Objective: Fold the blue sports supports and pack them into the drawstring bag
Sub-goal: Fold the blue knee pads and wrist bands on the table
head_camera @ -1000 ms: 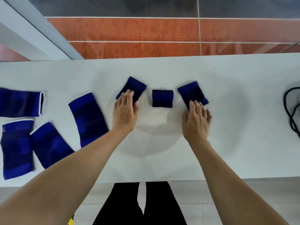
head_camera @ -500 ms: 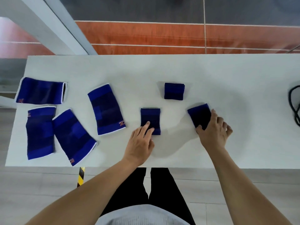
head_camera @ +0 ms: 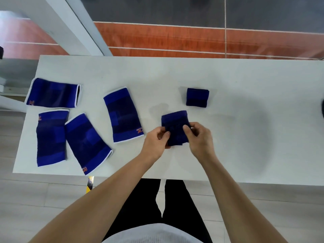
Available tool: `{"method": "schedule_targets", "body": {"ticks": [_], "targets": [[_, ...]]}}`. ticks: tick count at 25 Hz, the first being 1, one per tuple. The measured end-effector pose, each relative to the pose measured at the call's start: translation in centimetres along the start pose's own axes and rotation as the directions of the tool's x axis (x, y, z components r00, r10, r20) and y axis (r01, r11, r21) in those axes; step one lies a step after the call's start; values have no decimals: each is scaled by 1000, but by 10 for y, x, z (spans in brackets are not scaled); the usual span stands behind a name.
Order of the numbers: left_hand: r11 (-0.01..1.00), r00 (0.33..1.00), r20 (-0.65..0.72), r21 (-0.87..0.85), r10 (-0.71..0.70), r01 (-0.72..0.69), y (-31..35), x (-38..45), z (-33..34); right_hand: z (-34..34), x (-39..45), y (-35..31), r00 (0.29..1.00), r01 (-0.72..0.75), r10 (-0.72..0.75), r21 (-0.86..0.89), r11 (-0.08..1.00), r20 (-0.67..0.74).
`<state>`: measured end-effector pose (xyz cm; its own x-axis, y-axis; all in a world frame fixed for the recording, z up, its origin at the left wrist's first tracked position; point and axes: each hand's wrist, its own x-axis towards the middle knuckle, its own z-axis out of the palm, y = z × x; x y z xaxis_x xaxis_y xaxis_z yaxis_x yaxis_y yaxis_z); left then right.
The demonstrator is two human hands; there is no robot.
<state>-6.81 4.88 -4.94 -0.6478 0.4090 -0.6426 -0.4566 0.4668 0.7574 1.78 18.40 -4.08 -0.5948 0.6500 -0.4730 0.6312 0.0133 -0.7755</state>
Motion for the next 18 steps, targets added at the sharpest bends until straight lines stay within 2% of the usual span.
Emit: {"method": "schedule_targets", "body": {"ticks": [2,6,9,14,16,18], "targets": [[995,996,-70,88,60,-53,-1,1,-11,16,-4,4,999,-47,46,-87,995,-14],[977,987,-136,207,85,-56,-9,11,-21,28,-2,13,996,-58,42,-218,974,-77],[950,981,-142,301,134,-86,-15,19,-23,30,0,16,995,-34,6,-288,957,-98],[923,967,-152,358,204,-139,-19,20,-23,34,5,21,991,-30,-16,-349,937,-130],[859,939,-109,449,326,-246,-22,18,-26,36,7,22,990,-42,-8,-350,936,-139],[657,865,35,635,501,-406,-28,17,-30,37,9,22,989,-46,-7,-355,934,-145]]}}
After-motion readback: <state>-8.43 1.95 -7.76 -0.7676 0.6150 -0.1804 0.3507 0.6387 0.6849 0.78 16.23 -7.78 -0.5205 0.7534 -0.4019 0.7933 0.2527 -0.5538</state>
